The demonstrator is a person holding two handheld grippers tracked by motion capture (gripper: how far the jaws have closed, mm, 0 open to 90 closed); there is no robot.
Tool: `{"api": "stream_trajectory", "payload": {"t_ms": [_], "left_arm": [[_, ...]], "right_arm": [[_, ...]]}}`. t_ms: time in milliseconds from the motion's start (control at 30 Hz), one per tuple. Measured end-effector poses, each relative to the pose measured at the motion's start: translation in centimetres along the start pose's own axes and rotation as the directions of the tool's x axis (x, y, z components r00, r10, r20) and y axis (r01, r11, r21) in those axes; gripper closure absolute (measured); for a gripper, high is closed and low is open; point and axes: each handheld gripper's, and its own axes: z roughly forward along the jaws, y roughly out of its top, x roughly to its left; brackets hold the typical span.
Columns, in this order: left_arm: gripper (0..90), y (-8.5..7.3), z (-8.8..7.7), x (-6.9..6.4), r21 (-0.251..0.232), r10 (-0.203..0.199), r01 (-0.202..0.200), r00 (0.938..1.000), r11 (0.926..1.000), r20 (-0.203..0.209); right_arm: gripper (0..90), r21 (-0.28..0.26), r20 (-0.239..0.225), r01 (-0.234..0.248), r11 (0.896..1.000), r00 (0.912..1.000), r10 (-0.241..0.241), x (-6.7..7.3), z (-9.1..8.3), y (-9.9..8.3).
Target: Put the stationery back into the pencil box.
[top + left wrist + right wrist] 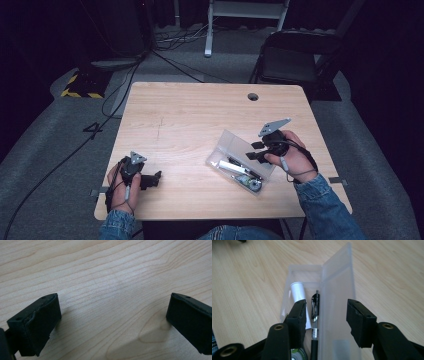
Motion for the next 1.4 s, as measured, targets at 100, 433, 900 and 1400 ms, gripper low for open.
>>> {"api": "stream_trajectory", "payload": {"t_ms": [100, 433, 900, 1400], "left_arm": [[0.1, 0.1, 0.1, 0.0, 0.002, 0.000, 0.000, 1.0000, 1.0000, 0.001], [0.0, 0.5, 0.4, -0.1, 0.001, 0.000, 0.000, 1.0000, 1.0000, 0.004], [0.0, 0.5, 0.4, -0.1, 0.000, -0.001, 0.001, 1.0000, 1.0000, 0.002], [0.0, 0.5, 0.4, 0.0, 0.001, 0.003, -0.003, 1.0000, 1.0000, 0.004]], "right_arm": [[48.6, -0.038, 0.027, -0.017, 0.999, 0.9995, 0.018, -0.6, -1.0, -0.3], [40.7, -0.108, 0.111, -0.059, 0.992, 0.9912, 0.071, -2.1, -3.3, -1.4], [29.5, -0.159, 0.295, -0.216, 0.963, 0.9208, 0.255, -8.2, -3.9, -5.6], [23.2, -0.150, 0.355, -0.347, 0.926, 0.8548, 0.378, -11.7, -0.1, -9.5]]}}
